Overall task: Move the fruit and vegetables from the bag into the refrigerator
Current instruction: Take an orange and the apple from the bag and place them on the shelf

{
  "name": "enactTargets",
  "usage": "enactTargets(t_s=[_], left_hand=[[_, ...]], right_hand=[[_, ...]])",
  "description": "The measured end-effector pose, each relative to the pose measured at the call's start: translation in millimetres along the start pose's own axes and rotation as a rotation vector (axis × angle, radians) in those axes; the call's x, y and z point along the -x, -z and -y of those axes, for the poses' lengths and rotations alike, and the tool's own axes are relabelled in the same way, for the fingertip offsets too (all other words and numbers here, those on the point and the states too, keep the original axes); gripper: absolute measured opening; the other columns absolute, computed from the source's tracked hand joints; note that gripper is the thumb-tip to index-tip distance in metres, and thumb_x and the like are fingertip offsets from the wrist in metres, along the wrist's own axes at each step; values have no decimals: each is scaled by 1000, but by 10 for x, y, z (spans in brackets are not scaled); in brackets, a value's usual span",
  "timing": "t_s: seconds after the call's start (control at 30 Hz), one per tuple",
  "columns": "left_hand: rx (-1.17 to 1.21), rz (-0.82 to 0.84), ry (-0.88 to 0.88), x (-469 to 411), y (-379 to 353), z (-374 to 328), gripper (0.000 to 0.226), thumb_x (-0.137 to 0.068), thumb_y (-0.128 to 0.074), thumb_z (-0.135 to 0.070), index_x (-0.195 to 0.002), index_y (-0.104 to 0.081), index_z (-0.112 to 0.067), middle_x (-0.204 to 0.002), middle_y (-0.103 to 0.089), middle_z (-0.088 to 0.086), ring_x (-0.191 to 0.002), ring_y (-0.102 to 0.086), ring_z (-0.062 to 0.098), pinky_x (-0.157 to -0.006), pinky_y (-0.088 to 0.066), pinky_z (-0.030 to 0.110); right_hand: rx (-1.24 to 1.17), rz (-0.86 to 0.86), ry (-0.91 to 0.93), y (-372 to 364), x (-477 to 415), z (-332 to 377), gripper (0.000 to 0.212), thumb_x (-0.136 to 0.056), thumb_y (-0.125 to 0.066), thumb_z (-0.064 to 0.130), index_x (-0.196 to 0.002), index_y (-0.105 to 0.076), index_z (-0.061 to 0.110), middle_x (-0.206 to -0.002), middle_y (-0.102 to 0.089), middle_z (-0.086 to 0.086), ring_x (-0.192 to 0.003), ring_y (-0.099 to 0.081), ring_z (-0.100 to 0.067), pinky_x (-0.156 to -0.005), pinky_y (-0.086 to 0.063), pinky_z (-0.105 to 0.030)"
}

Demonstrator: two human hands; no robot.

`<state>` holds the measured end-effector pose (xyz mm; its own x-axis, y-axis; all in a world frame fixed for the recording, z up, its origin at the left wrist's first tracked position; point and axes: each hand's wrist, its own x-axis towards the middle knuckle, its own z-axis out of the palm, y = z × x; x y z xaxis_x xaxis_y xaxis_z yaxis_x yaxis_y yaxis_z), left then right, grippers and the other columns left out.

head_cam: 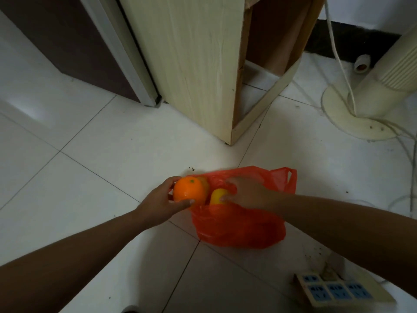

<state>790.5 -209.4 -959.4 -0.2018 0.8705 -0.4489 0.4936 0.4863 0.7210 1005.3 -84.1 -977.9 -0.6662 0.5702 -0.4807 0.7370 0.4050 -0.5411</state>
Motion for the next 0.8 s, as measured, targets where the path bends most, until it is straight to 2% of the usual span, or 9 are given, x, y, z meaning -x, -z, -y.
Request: enactTargets(t_s=[0.1,0.17,0.2,0.33,0.4,0.47,0.53,0.7,0.8], left_hand=[[3,5,0,7,21,22,72,-69,-74,-47,-131,-39,-31,-125,-50,-5,-103,-58,14,-80,-53,30],[9,1,0,6,24,18,72,-71,-74,-45,-132,-39,-30,-125,-49,-5,-102,-58,14,-78,-52,27],[6,-1,-4,3,28,16,73,-71,-74,-45,-132,-39,-29,-126,-49,-5,-101,-58,14,-76,-52,26],[28,-33,-27,-32,80,-59,75,-69,-77,-46,-132,-38,-31,-126,-47,-5,-104,-57,17,-77,-52,28],[52,-75,-44,-70,122,-163,73,-71,-77,-42,-132,-37,-30,-126,-46,-5,-103,-57,17,-70,-51,23],[60,-111,-61,-104,149,-294,69,-75,-74,-37,-133,-36,-29,-125,-44,-6,-102,-56,18,-63,-48,20],[56,-126,-84,-135,159,-421,68,-76,-72,-38,-133,-36,-30,-124,-43,-7,-102,-55,17,-64,-47,20],[48,-70,-176,-221,194,-759,69,-70,-74,-43,-129,-40,-36,-126,-46,-10,-107,-53,12,-73,-45,18],[90,-71,-202,-261,273,-1085,64,-69,-77,-37,-124,-43,-35,-123,-47,-11,-101,-56,8,-70,-49,21]], right_hand=[[-9,52,-2,-62,-25,19,53,-84,-63,47,-125,-56,14,-125,-60,-6,-112,-55,-20,-91,-41,-27],[-24,104,-11,-78,-25,26,45,-87,-61,43,-119,-58,12,-119,-62,-8,-102,-56,-19,-79,-35,-21],[-33,115,-11,-83,-25,25,43,-87,-61,41,-119,-58,12,-119,-61,-8,-103,-56,-21,-78,-33,-20],[-61,62,12,36,10,20,61,-84,-63,45,-134,-44,17,-136,-50,-4,-121,-49,-21,-96,-37,-27],[-78,13,-9,167,38,21,69,-84,-63,46,-141,-36,17,-140,-43,-6,-124,-45,-23,-100,-37,-31],[-89,-47,-41,312,86,16,72,-85,-62,44,-143,-30,15,-140,-38,-10,-123,-43,-26,-100,-38,-34],[-135,-111,-56,448,157,-17,72,-85,-63,43,-142,-31,14,-139,-36,-11,-121,-44,-26,-98,-42,-35],[-232,-256,-44,810,398,-135,67,-82,-65,45,-137,-38,18,-134,-47,-5,-112,-52,-20,-86,-47,-30],[-240,-308,-46,1112,603,-133,63,-82,-66,41,-134,-41,16,-131,-51,-4,-108,-53,-18,-85,-47,-29]])
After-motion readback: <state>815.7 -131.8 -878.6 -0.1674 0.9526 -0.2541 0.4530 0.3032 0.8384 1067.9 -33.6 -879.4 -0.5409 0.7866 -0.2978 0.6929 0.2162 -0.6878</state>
